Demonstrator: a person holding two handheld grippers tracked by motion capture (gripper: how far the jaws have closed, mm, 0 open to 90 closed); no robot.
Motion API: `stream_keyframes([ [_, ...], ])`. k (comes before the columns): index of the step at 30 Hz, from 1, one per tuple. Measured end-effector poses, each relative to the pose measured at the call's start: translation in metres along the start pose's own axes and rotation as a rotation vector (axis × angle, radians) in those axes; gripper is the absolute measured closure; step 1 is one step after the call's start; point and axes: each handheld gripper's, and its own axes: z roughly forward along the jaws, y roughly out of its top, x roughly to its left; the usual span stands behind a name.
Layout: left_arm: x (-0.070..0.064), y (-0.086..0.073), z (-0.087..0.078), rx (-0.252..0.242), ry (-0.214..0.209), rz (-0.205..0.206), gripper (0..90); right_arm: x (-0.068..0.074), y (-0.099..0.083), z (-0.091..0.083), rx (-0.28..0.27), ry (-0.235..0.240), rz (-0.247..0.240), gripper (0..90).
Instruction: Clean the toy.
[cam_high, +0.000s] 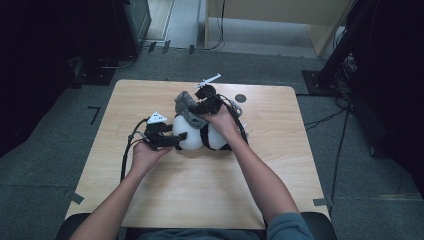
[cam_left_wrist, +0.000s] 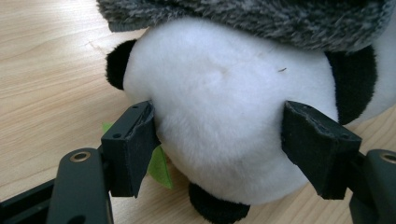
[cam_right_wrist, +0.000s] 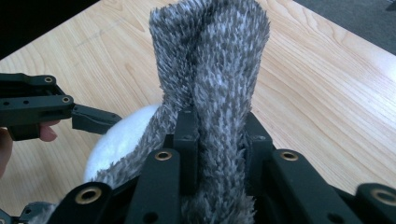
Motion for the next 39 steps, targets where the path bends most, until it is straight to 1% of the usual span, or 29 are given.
stream_keyframes([
  [3, -0.001, 0.000, 0.001, 0.005, 0.005, 0.010, 28.5, 0.000, 0.001, -0.001, 0.016, -0.022, 0.000, 76.0],
  [4, -0.001, 0.000, 0.001, 0.006, 0.005, 0.009, 29.0, -0.002, 0.001, -0.002, 0.021, -0.038, -0.008, 75.9],
  [6, -0.002, 0.000, 0.001, 0.006, 0.006, 0.011, 29.1, -0.008, 0.002, -0.004, 0.043, -0.064, -0.008, 76.5],
  [9, -0.002, -0.001, 0.002, 0.010, 0.003, 0.008, 29.1, -0.016, 0.000, -0.008, 0.055, -0.068, 0.020, 76.8],
  [13, -0.001, -0.001, 0.002, 0.012, -0.005, -0.001, 29.1, -0.024, -0.002, -0.016, 0.052, -0.088, 0.039, 76.8],
  [20, -0.001, -0.001, 0.003, 0.008, -0.020, -0.005, 29.0, -0.039, -0.008, -0.031, 0.022, -0.086, 0.092, 76.3],
  [23, 0.000, -0.002, 0.004, 0.006, -0.023, -0.008, 29.0, -0.047, -0.012, -0.039, 0.005, -0.081, 0.127, 76.3],
  [26, 0.000, -0.002, 0.004, 0.003, -0.025, -0.014, 29.0, -0.055, -0.017, -0.044, -0.004, -0.081, 0.141, 76.3],
  [28, 0.000, -0.002, 0.004, 0.003, -0.026, -0.014, 29.0, -0.060, -0.019, -0.049, -0.008, -0.082, 0.158, 76.0],
  [32, 0.000, -0.001, 0.004, 0.002, -0.030, -0.016, 29.0, -0.069, -0.025, -0.056, -0.018, -0.082, 0.171, 75.9],
  [36, 0.000, -0.002, 0.005, 0.014, -0.028, -0.009, 29.2, -0.075, -0.030, -0.060, -0.021, -0.078, 0.178, 73.7],
  [39, 0.000, -0.002, 0.006, 0.014, -0.026, -0.010, 29.3, -0.080, -0.034, -0.062, -0.024, -0.052, 0.195, 71.6],
])
